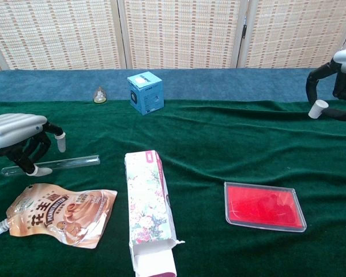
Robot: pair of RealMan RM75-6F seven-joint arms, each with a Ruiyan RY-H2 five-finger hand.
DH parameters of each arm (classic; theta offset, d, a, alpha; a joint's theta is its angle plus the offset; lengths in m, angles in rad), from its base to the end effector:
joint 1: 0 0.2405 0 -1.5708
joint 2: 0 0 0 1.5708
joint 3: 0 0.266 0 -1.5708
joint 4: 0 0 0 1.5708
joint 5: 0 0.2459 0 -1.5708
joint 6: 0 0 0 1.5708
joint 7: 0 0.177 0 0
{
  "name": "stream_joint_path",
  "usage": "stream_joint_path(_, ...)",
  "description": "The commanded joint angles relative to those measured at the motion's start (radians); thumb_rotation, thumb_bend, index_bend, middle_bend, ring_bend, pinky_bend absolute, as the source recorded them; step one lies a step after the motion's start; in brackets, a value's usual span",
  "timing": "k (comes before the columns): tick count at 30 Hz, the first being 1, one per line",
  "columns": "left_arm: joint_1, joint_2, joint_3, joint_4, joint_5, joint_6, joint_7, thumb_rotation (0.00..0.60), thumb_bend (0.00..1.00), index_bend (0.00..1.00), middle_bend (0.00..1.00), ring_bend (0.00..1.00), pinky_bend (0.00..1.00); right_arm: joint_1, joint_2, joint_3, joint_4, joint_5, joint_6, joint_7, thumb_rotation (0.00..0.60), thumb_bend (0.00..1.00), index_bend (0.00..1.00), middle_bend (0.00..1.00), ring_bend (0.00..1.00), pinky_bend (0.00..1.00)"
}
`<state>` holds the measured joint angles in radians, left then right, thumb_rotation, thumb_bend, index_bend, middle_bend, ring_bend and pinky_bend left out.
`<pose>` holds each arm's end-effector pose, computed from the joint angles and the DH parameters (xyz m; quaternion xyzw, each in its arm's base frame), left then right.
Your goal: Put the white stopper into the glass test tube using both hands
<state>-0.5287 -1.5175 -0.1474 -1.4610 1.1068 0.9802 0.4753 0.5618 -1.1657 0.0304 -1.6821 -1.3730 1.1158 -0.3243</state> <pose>-0.2422 0.3491 -0.0516 -0.7295 -0.3939 -0.2757 0.4865 -0.2216 -0.3353 0.0491 0.7713 -0.2783 0.3227 0.4728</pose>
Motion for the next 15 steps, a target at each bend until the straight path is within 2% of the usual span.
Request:
stream_joint_path(1,-0.011,-0.021,0.003,0.023,-0.04,-0.001,0.033,0.6,0.28,0.43,0.77,0.73,0.83,-0.002,-0.001,0.003,0.004,-0.003,-0.004,0.007,0.59,0.63,0.75,1.0,1.0,1.0)
stream_joint_path(15,-0.027,-0.03,0.008,0.048,-0.148,0.02,0.097,0.6,0.33,0.48,0.79,0.74,0.84,-0.011,-0.01,0.017,0.025,-0.016,-0.018,0.037,0.589,0.63,0.75,1.0,1.0,1.0)
